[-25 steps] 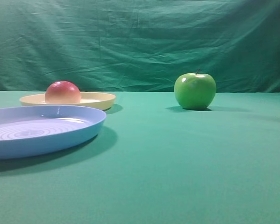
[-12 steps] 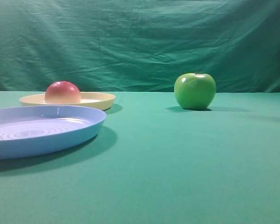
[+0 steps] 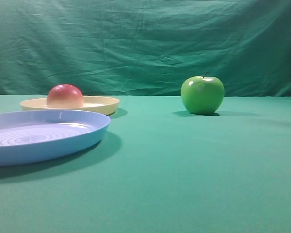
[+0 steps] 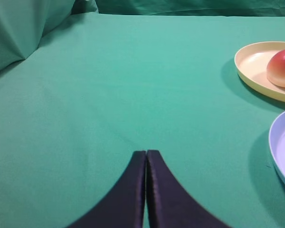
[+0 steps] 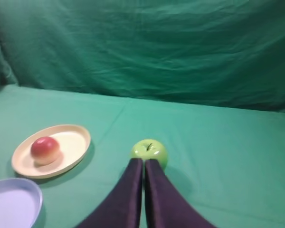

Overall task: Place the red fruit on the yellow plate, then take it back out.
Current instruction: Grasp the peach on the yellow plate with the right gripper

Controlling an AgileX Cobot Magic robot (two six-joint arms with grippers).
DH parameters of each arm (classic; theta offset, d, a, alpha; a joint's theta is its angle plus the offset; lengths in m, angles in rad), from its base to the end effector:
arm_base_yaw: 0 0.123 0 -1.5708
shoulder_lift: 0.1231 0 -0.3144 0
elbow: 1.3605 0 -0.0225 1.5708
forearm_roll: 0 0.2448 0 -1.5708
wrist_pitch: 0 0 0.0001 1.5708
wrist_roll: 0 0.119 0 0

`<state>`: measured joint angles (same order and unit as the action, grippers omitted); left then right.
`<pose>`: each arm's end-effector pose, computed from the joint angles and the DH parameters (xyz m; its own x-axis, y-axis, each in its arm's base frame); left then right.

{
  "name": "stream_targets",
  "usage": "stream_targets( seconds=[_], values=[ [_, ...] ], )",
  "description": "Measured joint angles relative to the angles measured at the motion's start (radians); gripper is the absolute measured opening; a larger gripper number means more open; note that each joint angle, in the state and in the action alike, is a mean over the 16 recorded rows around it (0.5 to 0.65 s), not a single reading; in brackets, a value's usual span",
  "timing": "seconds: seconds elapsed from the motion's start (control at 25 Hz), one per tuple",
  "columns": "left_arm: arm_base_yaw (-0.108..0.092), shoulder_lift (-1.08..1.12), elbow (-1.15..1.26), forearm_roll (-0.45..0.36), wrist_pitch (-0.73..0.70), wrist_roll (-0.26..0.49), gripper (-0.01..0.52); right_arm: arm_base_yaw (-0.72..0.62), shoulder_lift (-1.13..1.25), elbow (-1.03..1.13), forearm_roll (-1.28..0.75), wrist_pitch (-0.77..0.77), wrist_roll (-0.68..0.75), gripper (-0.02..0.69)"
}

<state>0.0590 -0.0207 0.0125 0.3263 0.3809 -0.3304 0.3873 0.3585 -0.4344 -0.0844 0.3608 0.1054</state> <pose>0.0418 0.0167 0.1696 -0.2589 -0.0412 -0.9650 -0.1801 0.9836 0.0064 0.0716 0.0254 0.3073 -0.1900 -0.0490 -0.9806 -0.3456 0.9382 0.0201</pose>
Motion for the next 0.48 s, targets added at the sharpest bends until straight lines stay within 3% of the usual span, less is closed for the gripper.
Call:
stream_targets(
  seconds=[0.2, 0.48],
  values=[
    [0.0, 0.0, 0.0, 0.0, 0.0, 0.0, 0.0, -0.114, -0.128, 0.152, 0.0, -0.063, 0.005, 0.0],
    [0.0, 0.0, 0.0, 0.0, 0.0, 0.001, 0.0, -0.213, -0.283, 0.266, 0.001, 0.022, 0.002, 0.0]
  ],
)
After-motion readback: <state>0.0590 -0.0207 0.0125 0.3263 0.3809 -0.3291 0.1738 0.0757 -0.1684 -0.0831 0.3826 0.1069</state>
